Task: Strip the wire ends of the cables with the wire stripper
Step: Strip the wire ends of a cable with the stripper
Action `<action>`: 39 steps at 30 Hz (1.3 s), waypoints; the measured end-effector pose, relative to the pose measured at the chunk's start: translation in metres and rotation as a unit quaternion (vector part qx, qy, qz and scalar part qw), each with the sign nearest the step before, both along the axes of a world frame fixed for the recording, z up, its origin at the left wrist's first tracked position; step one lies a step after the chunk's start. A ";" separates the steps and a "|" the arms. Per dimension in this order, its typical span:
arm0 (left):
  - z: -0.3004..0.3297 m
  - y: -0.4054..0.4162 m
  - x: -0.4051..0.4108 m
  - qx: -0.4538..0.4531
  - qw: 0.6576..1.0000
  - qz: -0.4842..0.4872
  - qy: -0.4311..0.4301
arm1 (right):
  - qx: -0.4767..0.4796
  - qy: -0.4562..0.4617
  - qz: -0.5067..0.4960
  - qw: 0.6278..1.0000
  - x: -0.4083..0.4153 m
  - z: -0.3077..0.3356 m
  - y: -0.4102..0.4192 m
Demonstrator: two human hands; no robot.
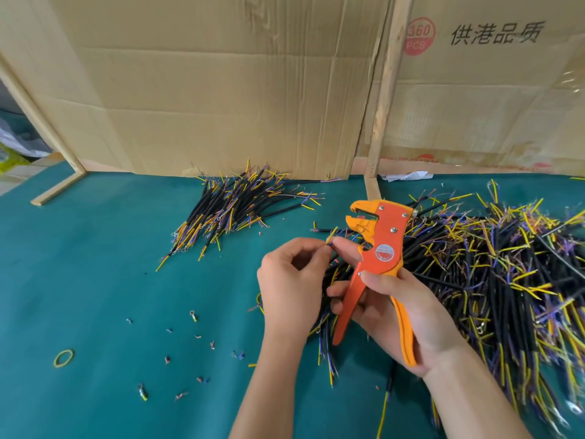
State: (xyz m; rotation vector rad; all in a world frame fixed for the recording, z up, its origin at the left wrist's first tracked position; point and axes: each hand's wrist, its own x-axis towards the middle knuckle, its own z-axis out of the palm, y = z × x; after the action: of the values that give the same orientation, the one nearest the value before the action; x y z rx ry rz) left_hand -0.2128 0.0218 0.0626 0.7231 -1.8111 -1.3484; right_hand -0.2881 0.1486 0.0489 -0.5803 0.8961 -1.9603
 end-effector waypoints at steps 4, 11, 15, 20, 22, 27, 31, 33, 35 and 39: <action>-0.003 -0.003 -0.002 0.076 0.995 -0.009 0.061 | 0.006 0.004 0.000 1.000 0.001 -0.001 0.000; -0.009 -0.012 -0.004 0.063 0.993 0.006 0.101 | 0.031 -0.041 -0.013 0.999 0.002 0.002 -0.001; -0.008 -0.018 -0.003 0.074 0.990 -0.004 0.116 | 0.058 -0.046 0.010 0.997 0.002 0.003 -0.001; -0.009 -0.023 -0.002 0.087 0.990 -0.004 0.114 | 0.083 -0.022 0.035 0.996 0.000 0.003 -0.003; -0.009 -0.022 -0.003 0.071 0.993 -0.010 0.098 | 0.079 -0.007 0.042 0.996 0.000 0.002 -0.003; -0.007 -0.018 -0.002 0.015 0.997 -0.009 0.073 | 0.063 0.017 0.074 0.995 0.000 0.003 0.002; -0.007 -0.016 -0.002 -0.026 0.998 0.001 0.053 | 0.072 0.015 0.066 0.995 0.001 0.005 0.002; -0.006 -0.016 -0.001 -0.040 0.998 0.004 0.047 | 0.073 0.020 0.071 0.995 0.001 0.006 0.003; -0.005 -0.015 0.000 -0.050 0.998 0.005 0.044 | 0.073 0.021 0.078 0.994 0.002 0.006 0.004; -0.004 -0.014 0.001 -0.070 0.997 0.007 0.028 | 0.073 0.022 0.090 0.993 0.004 0.006 0.002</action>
State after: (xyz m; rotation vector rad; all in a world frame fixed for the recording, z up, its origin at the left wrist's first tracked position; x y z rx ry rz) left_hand -0.2118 0.0078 0.0584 0.6172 -1.8323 -1.2063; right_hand -0.2842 0.1505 0.0548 -0.6003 0.9705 -1.7116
